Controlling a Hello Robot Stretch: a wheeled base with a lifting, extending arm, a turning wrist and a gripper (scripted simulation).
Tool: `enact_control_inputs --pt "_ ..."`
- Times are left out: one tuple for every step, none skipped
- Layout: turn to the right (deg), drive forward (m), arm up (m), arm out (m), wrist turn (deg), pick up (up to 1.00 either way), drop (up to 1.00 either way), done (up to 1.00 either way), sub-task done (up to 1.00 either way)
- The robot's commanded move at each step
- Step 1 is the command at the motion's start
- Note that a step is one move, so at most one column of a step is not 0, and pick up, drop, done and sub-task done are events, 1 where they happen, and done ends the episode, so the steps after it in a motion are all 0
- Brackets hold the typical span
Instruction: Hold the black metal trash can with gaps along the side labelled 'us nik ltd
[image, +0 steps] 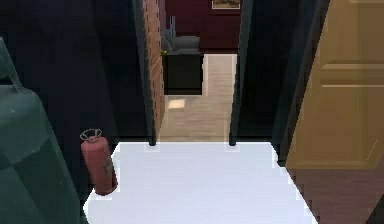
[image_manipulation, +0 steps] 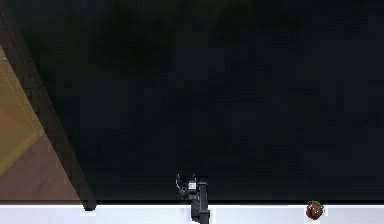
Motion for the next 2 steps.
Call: enact_control_inputs --pt "0.0 0.00 0.00 0.00 18.0 0.00 0.00 0.00 0.00" --pt "0.0 0.00 -0.30 0.00 0.0 0.00 0.00 0.00 0.00"
